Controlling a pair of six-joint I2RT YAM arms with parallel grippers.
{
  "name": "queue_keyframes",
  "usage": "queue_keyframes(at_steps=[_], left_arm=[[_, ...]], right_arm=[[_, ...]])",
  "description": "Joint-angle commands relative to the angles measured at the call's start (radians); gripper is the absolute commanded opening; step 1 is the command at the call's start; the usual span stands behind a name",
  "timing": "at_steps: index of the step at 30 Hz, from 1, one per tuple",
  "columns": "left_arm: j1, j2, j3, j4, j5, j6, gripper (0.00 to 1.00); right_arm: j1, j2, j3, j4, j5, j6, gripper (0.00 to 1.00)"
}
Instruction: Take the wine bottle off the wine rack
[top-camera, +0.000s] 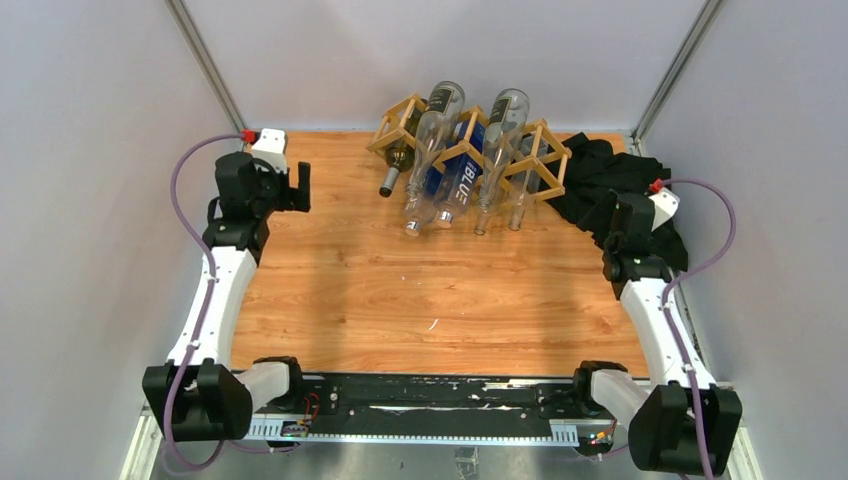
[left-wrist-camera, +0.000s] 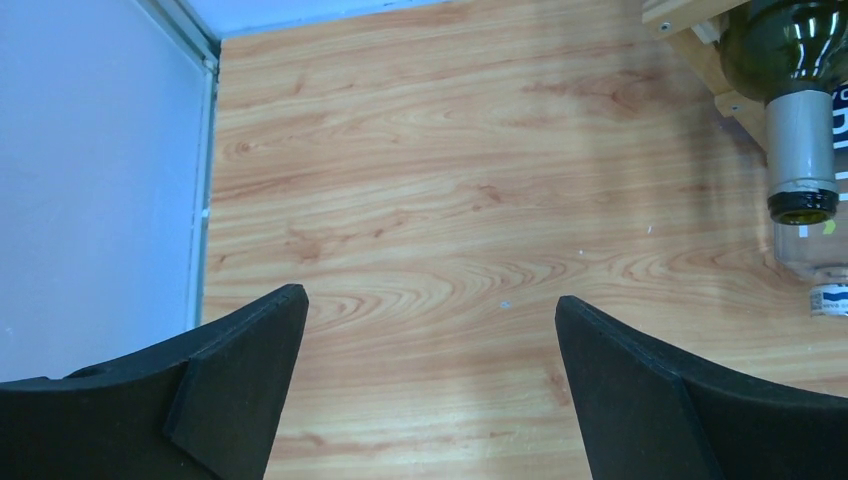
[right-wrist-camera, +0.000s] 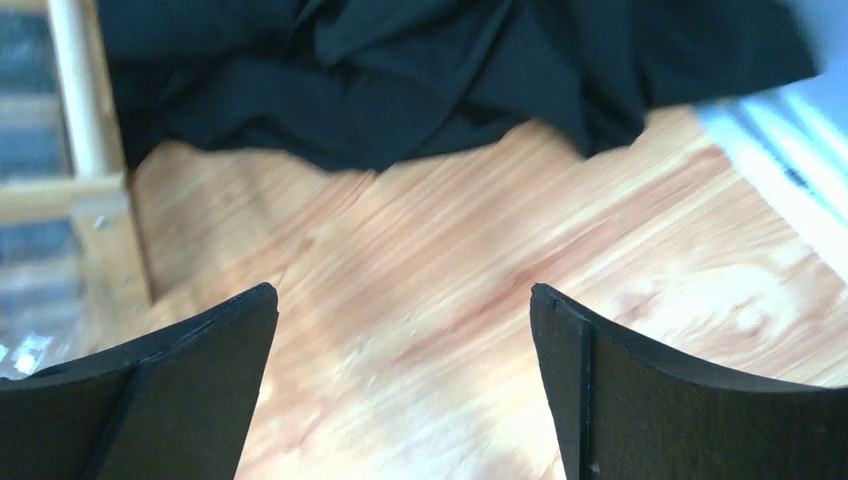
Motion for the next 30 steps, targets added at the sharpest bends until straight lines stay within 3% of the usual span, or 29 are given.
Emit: queue_keyframes(at_steps=[1, 9, 14, 18, 23, 30], left_arm=[[0.009, -0.021, 0.099, -0.224, 0.005, -0.013, 1.00], [0.009, -0.026, 0.231, -0.463, 0.045, 0.001, 1.00], [0.009, -0.044, 0.232, -0.513, 0.084, 0.028, 1.00], [0.010, -0.048, 0.230, -0.526, 0.123, 0.041, 1.00], [0.009, -0.029, 0.222, -0.531, 0.157, 0.050, 1.00], [0.010, 0.011, 0.204, -0.531, 0.221, 0.073, 1.00]], right_arm=[[0.015, -0.020, 0.111, -0.239, -0.152, 0.092, 1.00], [0.230, 0.013, 0.417, -0.425, -0.088, 0.042, 1.00], [0.409, 0.108, 0.625, -0.529, 0.010, 0.062, 1.00], [0.602, 0.222, 0.775, -0.571, 0.092, 0.075, 1.00], [0.756, 0.413, 0.962, -0.600, 0.140, 0.070, 1.00], [0.847, 0.711, 1.213, -0.627, 0.139, 0.048, 0.94]])
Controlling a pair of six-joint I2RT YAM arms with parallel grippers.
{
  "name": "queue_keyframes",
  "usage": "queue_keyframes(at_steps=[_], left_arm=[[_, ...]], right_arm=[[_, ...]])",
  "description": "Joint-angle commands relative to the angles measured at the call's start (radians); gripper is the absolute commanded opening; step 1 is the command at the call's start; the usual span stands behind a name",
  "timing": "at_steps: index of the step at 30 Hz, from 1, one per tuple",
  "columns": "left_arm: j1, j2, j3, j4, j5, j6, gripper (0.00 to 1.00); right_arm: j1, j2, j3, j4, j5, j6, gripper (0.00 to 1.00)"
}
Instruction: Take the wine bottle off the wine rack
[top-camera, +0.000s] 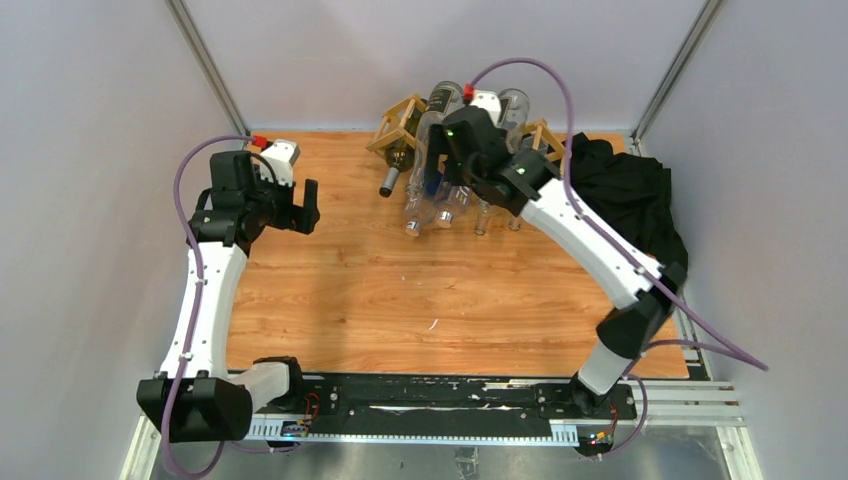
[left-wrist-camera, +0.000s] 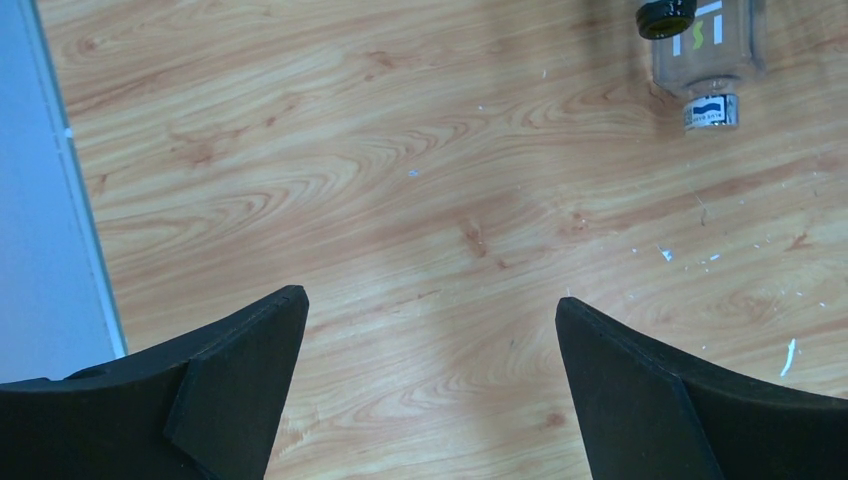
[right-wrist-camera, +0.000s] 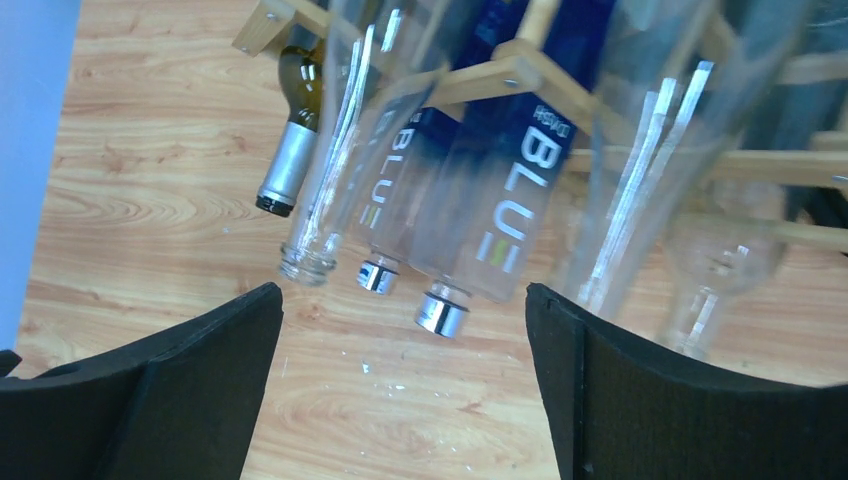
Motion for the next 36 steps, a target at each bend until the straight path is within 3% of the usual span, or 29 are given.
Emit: queue_keyframes(at_steps=[1, 10, 27, 36], left_arm=[[0.004, 0.027, -0.005, -0.012, 0.057, 0.021, 1.00], [0.004, 0.041, -0.017, -0.014, 0.083, 0.005, 1.00], [0.004, -0.001, 0.007, -0.067, 0.083, 0.055, 1.00], [0.002, -0.020, -0.055, -0.042, 0.104, 0.055, 1.00]], right_arm=[[0.036, 0.136, 0.137, -0.063, 0.028, -0.022, 0.94], [0.036, 0.389, 0.371, -0.105, -0.020, -0.042, 0.88], [0.036, 0.553, 0.446, -0.093, 0.085, 0.023, 0.73], [0.033, 0.585, 0.447, -0.052, 0.096, 0.076, 0.60]])
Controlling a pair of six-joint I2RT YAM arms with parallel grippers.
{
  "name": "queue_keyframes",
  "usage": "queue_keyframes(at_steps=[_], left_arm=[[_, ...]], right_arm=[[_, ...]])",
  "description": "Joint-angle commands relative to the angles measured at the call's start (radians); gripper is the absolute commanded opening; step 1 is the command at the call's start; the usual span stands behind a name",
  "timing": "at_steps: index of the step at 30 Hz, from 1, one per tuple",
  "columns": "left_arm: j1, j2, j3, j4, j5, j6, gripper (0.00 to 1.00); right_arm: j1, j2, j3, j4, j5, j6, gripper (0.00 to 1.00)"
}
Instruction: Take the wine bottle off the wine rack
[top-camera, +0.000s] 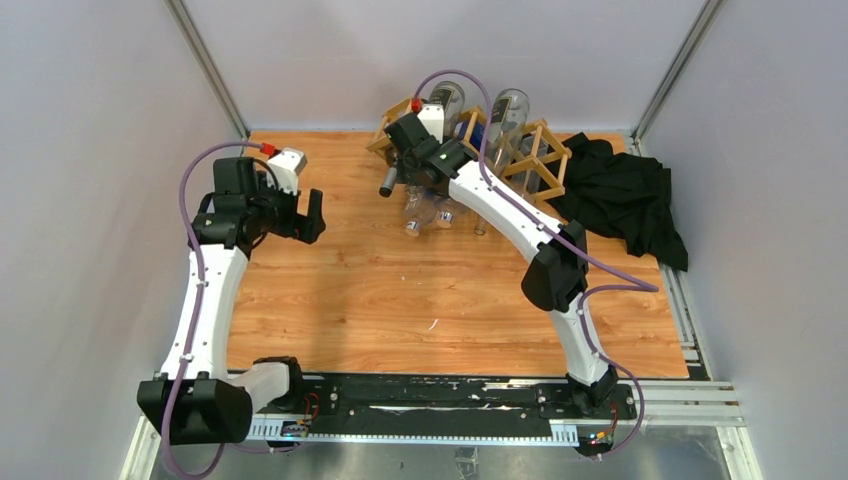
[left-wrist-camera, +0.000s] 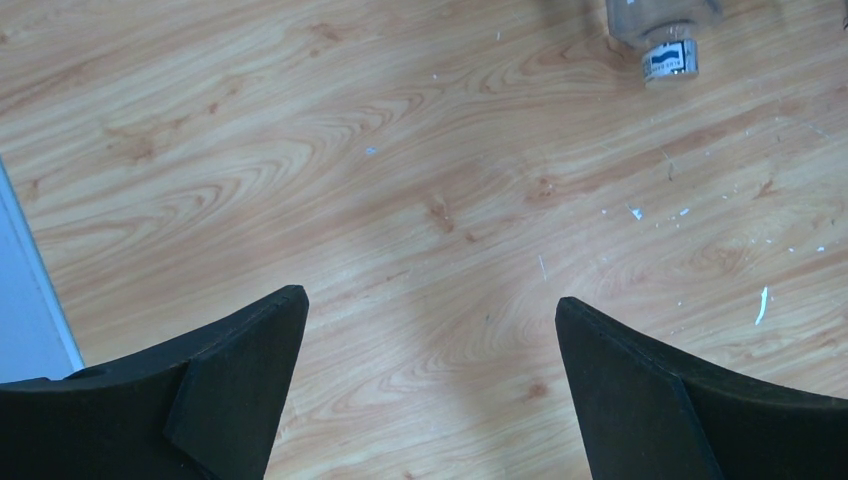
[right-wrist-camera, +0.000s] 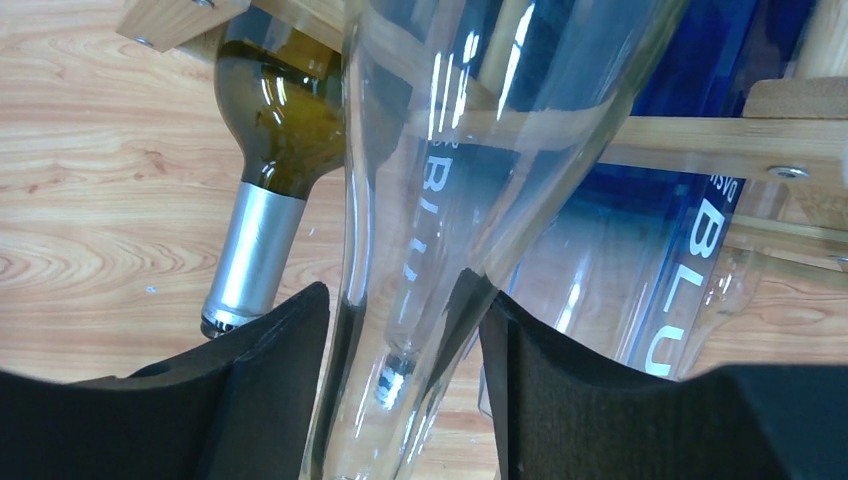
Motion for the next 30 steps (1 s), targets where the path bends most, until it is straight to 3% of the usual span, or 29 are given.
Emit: queue_keyframes(at_steps=[1, 7, 15, 22, 30], left_arm=[[0.002, -0.024, -0.045, 0.009, 0.018, 0.012, 1.00], [0.001, -0.041, -0.056, 0.063, 0.044, -0.017, 1.00], [-0.001, -0.021, 0.015, 0.064, 0.067, -0.049, 1.00], [-0.001, -0.037, 0.020, 0.063, 0.082, -0.030, 1.00], [-0.002, -0.037, 0.055, 0.064, 0.110, 0.008, 1.00]], right_arm=[[0.005, 0.023, 0.031, 0.019, 0.036, 0.047, 0.59], [0.005, 0.024, 0.022, 0.045, 0.028, 0.060, 0.46], [0.000, 0.018, -0.002, 0.063, 0.017, 0.090, 0.38], [-0.004, -0.048, -0.070, 0.109, -0.023, 0.094, 0.02], [-0.004, -0.240, -0.272, 0.264, -0.145, 0.070, 0.00]])
